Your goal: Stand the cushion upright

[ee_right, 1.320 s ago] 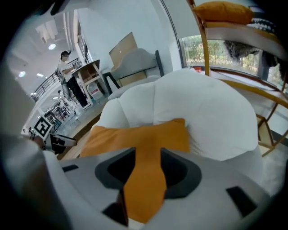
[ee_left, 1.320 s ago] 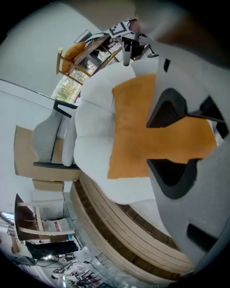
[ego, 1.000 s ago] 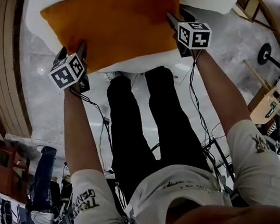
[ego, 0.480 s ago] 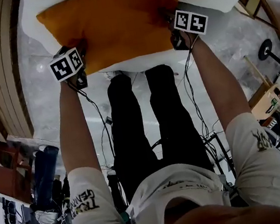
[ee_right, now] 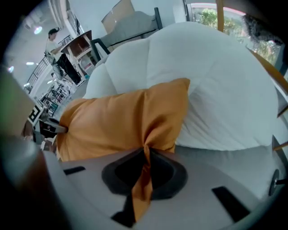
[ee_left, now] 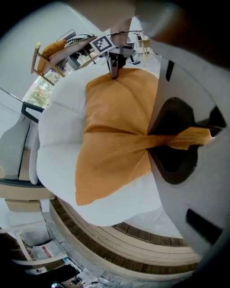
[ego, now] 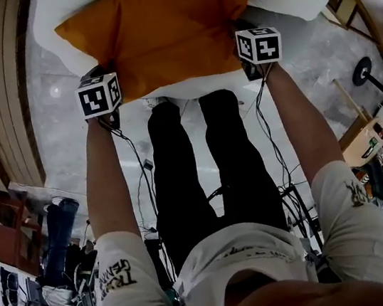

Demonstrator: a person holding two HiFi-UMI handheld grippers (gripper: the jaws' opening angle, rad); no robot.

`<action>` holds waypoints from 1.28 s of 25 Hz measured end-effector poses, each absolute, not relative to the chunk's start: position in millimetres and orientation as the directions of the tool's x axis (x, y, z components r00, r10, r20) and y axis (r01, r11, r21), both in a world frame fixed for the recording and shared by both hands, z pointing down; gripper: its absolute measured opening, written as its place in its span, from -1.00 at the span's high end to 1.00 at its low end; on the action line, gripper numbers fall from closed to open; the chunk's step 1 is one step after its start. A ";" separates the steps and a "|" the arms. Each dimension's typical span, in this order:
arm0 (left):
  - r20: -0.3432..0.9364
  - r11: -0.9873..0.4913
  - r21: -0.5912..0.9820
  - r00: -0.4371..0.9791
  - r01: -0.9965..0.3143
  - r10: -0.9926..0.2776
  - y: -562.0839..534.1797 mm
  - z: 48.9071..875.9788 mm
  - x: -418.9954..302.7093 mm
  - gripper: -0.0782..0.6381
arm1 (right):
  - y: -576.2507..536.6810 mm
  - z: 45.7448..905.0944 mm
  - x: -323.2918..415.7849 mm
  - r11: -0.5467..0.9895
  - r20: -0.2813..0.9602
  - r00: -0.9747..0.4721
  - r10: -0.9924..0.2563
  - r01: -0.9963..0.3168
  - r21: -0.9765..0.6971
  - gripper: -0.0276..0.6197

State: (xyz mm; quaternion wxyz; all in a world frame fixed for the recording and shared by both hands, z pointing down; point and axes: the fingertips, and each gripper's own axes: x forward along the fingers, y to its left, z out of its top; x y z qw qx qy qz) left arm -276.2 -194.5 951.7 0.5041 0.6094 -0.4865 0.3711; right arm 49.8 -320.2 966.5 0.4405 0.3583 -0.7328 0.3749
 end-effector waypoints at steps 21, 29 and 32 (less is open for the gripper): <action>0.870 -0.185 0.108 0.183 -0.977 -0.457 -292.0 831.6 -238.9 0.66 | -342.2 833.4 114.4 0.214 0.751 -0.372 -0.545 -0.928 -0.304 0.79; 0.837 -0.262 0.074 0.203 -0.962 -0.508 -357.4 821.2 -218.2 0.66 | -371.0 798.4 139.7 0.145 0.674 -0.313 -0.669 -0.944 -0.295 0.79; 0.832 -0.318 0.062 0.225 -0.946 -0.507 -380.2 824.9 -209.5 0.66 | -366.9 802.2 149.0 0.084 0.656 -0.296 -0.695 -0.938 -0.336 0.79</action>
